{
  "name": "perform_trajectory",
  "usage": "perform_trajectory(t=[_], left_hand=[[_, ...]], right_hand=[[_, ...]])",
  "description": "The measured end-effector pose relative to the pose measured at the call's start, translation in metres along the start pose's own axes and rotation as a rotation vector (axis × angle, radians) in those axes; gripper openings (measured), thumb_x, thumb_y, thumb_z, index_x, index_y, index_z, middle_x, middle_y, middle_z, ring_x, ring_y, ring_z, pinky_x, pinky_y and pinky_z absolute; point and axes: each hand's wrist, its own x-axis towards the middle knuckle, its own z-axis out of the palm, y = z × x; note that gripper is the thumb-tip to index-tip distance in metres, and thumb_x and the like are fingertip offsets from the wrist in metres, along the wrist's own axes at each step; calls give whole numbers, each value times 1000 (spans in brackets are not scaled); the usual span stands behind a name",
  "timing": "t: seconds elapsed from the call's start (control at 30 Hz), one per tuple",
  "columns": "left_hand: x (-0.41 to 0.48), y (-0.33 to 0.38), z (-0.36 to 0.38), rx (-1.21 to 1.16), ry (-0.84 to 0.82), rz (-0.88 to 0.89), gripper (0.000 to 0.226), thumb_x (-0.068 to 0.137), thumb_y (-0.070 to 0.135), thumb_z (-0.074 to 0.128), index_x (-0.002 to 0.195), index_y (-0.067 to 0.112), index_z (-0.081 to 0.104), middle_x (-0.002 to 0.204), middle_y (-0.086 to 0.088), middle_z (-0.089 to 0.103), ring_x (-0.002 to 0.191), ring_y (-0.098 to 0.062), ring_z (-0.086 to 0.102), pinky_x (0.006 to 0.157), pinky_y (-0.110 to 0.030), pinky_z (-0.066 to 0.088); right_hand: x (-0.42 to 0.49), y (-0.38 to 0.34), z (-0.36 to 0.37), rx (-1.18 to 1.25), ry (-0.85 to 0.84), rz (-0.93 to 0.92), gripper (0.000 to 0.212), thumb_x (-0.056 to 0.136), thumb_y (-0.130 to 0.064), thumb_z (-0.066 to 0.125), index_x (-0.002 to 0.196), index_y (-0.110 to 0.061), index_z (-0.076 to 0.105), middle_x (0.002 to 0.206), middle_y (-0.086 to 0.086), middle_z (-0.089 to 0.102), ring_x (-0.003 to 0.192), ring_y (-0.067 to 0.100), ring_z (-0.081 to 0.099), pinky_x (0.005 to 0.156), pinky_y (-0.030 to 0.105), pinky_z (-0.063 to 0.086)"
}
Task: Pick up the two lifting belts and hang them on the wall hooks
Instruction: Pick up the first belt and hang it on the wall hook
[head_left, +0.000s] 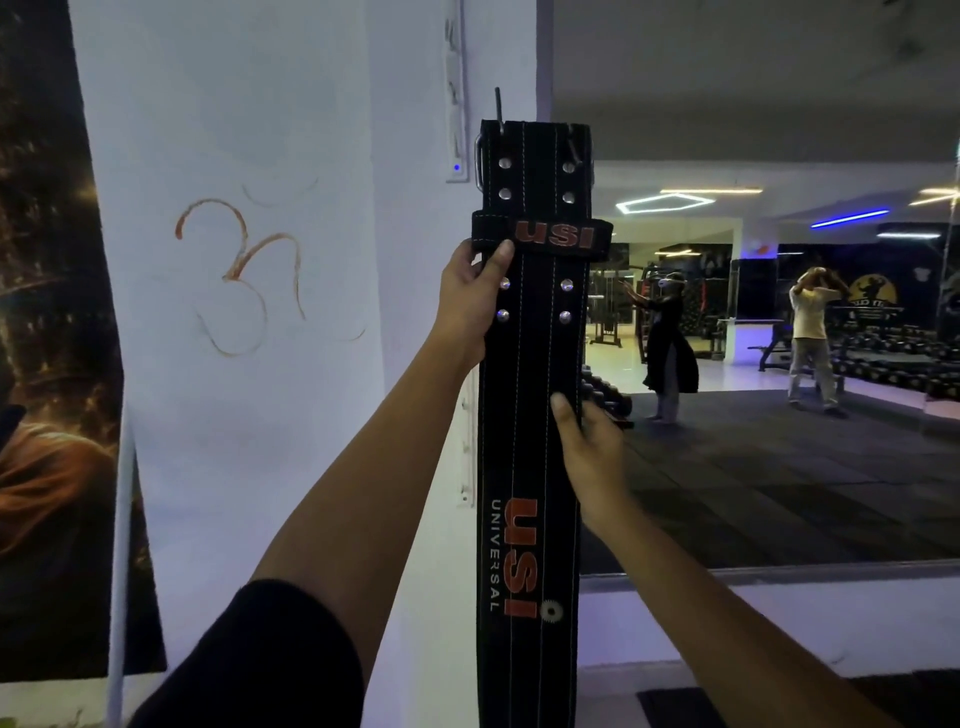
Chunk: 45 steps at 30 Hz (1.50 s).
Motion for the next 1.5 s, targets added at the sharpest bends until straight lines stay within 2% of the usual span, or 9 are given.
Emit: perform_trajectory(t=[0.07,0.17,0.3,0.53,0.7,1.13,1.23,1.3,1.5], left_hand=[[0,0,0,-10,11,-2,20,94,20,53,112,13,53,94,-2,67,86,-18,66,67,-26,56],[4,4,-1,-35,13,13,21,94,20,54,113,12,53,95,-2,67,85,-17,67,67,-26,57],[7,8,-4,-37,14,16,22,94,19,54,114,9,53,94,-3,68,82,-17,67,62,-25,56],[7,7,-4,-14,20,14,26,94,21,54,117,10,52,100,-6,67,89,-22,66,65,-26,56],[9,16,-1,0,2,31,31,94,20,54,122,7,52,100,-5,67,92,-23,66,68,-29,56],[2,13,-9,-11,20,44,25,93,19,54,115,7,54,94,-2,68,85,-17,68,69,-26,56],[-1,13,-13,-18,16,39,26,94,19,54,117,8,53,96,-3,68,88,-19,67,70,-26,57],[-4,11,-13,-12,8,26,25,94,18,53,117,9,53,97,-3,68,90,-19,67,70,-26,57],[-8,15,-17,-22,-11,2,20,94,17,53,114,12,52,99,-6,67,87,-20,67,68,-27,58]], right_hand=[[8,-14,4,9,61,-94,26,91,-28,56,78,-6,59,67,9,59,58,3,58,56,13,41],[18,-21,6,-12,44,-165,15,88,-29,60,83,-15,60,73,-6,62,59,-12,58,59,6,46],[-12,19,0,-64,-70,-128,16,85,-30,64,99,-24,62,94,-14,68,86,-11,64,82,12,51],[8,-5,10,40,16,-141,18,82,-27,68,96,-16,63,88,-8,68,85,5,67,75,15,53],[-29,30,4,-88,-74,-95,26,76,-25,74,92,-32,56,88,-21,63,79,-21,60,72,4,48],[38,-60,27,34,114,-226,23,83,-36,66,83,-15,58,77,-3,63,70,-1,62,70,20,53],[52,-86,32,56,102,-192,40,85,-45,60,106,-12,56,104,6,67,88,13,65,78,25,53],[56,-102,33,54,60,-189,47,88,-48,53,114,-10,55,103,3,68,85,9,64,69,13,51],[65,-144,29,143,-35,131,58,77,-62,58,105,-11,63,101,11,71,84,23,69,62,30,52]])
